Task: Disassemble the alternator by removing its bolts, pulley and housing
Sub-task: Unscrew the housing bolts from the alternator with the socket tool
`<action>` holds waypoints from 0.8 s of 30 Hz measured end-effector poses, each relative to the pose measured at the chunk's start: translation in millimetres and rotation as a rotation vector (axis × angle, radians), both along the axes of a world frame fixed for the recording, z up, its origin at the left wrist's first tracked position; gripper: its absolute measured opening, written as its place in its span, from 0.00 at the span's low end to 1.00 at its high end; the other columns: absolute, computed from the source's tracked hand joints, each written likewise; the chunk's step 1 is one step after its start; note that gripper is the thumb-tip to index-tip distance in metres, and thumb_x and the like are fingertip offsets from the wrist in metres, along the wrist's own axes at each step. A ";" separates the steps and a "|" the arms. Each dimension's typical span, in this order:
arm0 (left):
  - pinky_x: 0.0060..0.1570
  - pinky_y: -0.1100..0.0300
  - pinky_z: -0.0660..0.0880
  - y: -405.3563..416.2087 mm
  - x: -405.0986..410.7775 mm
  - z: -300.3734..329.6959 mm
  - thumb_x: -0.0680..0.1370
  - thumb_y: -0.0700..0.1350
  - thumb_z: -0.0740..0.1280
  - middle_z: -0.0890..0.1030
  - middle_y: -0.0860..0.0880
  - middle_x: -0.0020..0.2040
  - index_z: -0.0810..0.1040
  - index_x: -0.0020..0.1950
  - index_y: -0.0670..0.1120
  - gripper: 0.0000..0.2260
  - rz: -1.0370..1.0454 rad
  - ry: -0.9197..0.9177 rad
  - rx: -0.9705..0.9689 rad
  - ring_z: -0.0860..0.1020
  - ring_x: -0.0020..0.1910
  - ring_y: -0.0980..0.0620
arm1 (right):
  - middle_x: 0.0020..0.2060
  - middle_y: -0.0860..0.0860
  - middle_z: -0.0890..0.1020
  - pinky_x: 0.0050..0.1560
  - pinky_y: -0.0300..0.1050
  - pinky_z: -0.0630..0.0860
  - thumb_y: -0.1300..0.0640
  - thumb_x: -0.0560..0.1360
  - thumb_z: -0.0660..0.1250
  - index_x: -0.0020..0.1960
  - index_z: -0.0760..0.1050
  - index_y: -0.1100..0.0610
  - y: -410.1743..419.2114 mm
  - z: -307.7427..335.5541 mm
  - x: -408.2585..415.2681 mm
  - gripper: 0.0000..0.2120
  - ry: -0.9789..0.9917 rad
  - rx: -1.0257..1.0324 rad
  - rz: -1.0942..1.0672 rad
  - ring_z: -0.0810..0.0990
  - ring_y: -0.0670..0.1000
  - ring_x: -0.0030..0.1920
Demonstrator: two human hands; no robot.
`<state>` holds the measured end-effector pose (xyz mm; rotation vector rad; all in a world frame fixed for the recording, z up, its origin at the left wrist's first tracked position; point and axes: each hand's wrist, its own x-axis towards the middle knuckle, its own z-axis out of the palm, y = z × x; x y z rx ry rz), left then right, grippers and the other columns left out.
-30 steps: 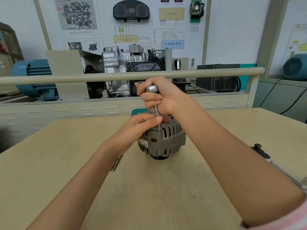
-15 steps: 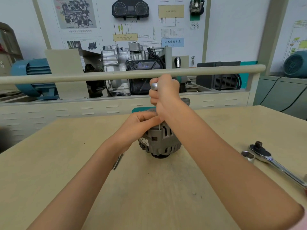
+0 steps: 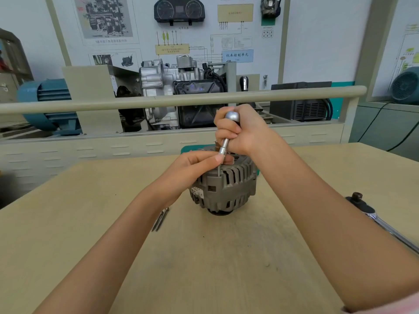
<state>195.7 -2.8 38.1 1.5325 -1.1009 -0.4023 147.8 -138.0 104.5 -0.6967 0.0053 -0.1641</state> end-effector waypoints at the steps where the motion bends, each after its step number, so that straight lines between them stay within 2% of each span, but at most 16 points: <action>1: 0.43 0.70 0.76 0.1 0.8 -0.4 0.73 0.56 0.65 0.85 0.52 0.50 0.83 0.52 0.56 0.13 -0.003 0.005 -0.001 0.83 0.49 0.57 | 0.19 0.45 0.68 0.15 0.34 0.50 0.63 0.77 0.47 0.32 0.64 0.56 1.8 1.3 -0.4 0.17 -0.006 -0.035 0.005 0.55 0.43 0.13; 3: 0.45 0.69 0.77 0.2 1.5 -0.6 0.73 0.55 0.65 0.85 0.52 0.51 0.83 0.53 0.54 0.13 -0.014 0.020 -0.002 0.82 0.51 0.56 | 0.19 0.45 0.69 0.14 0.33 0.50 0.63 0.78 0.48 0.33 0.64 0.56 5.8 3.8 -0.5 0.16 -0.014 -0.098 0.025 0.55 0.42 0.13; 5: 0.52 0.65 0.77 -0.7 2.5 -1.4 0.72 0.55 0.64 0.85 0.52 0.53 0.82 0.54 0.54 0.14 -0.019 0.022 0.001 0.82 0.54 0.55 | 0.19 0.45 0.69 0.15 0.33 0.49 0.63 0.78 0.48 0.35 0.64 0.56 9.3 6.2 -1.1 0.14 -0.017 -0.152 0.047 0.55 0.42 0.13; 8: 0.58 0.61 0.75 -1.0 3.3 -2.0 0.72 0.55 0.64 0.84 0.52 0.55 0.82 0.56 0.51 0.16 -0.024 0.028 -0.012 0.80 0.57 0.55 | 0.20 0.44 0.69 0.16 0.32 0.48 0.64 0.78 0.49 0.38 0.65 0.56 14.1 9.7 -2.0 0.12 -0.020 -0.264 0.094 0.56 0.41 0.13; 10: 0.56 0.63 0.74 -0.6 3.2 -1.8 0.73 0.55 0.64 0.84 0.52 0.54 0.83 0.53 0.51 0.15 -0.038 0.027 -0.024 0.81 0.56 0.56 | 0.20 0.44 0.69 0.16 0.32 0.49 0.64 0.77 0.49 0.41 0.66 0.56 20.5 12.1 -1.5 0.11 -0.028 -0.375 0.144 0.56 0.41 0.14; 13: 0.46 0.70 0.75 2.3 2.1 -1.4 0.74 0.53 0.64 0.85 0.53 0.46 0.86 0.43 0.54 0.11 -0.066 0.034 -0.045 0.82 0.48 0.59 | 0.20 0.44 0.68 0.15 0.33 0.49 0.65 0.77 0.50 0.41 0.65 0.55 35.6 13.5 1.9 0.10 -0.010 -0.586 0.169 0.55 0.41 0.14; 15: 0.42 0.71 0.74 3.7 3.0 -2.1 0.73 0.52 0.65 0.85 0.53 0.43 0.86 0.40 0.55 0.10 -0.066 0.043 -0.059 0.82 0.44 0.60 | 0.20 0.44 0.68 0.15 0.33 0.49 0.64 0.77 0.50 0.41 0.65 0.55 43.5 13.0 3.4 0.10 0.009 -0.677 0.151 0.55 0.41 0.15; 17: 0.42 0.70 0.75 3.7 4.6 -3.1 0.73 0.53 0.65 0.85 0.52 0.44 0.86 0.41 0.54 0.10 -0.072 0.048 -0.067 0.82 0.45 0.59 | 0.20 0.44 0.67 0.15 0.33 0.49 0.64 0.77 0.49 0.40 0.65 0.55 43.6 12.7 3.0 0.11 0.004 -0.655 0.127 0.55 0.41 0.15; 21: 0.52 0.64 0.78 -0.3 5.6 -4.4 0.73 0.55 0.65 0.85 0.49 0.52 0.85 0.49 0.54 0.12 -0.060 0.045 -0.049 0.82 0.53 0.53 | 0.19 0.44 0.68 0.16 0.33 0.48 0.65 0.77 0.49 0.38 0.65 0.55 33.5 12.8 -0.3 0.12 -0.012 -0.484 0.034 0.55 0.41 0.14; 24: 0.50 0.66 0.77 -1.0 5.0 -3.8 0.73 0.55 0.66 0.85 0.50 0.52 0.85 0.48 0.54 0.12 -0.063 0.057 -0.055 0.82 0.52 0.55 | 0.19 0.44 0.68 0.16 0.33 0.48 0.65 0.77 0.49 0.37 0.64 0.55 36.5 11.5 1.1 0.13 -0.012 -0.501 -0.050 0.54 0.41 0.15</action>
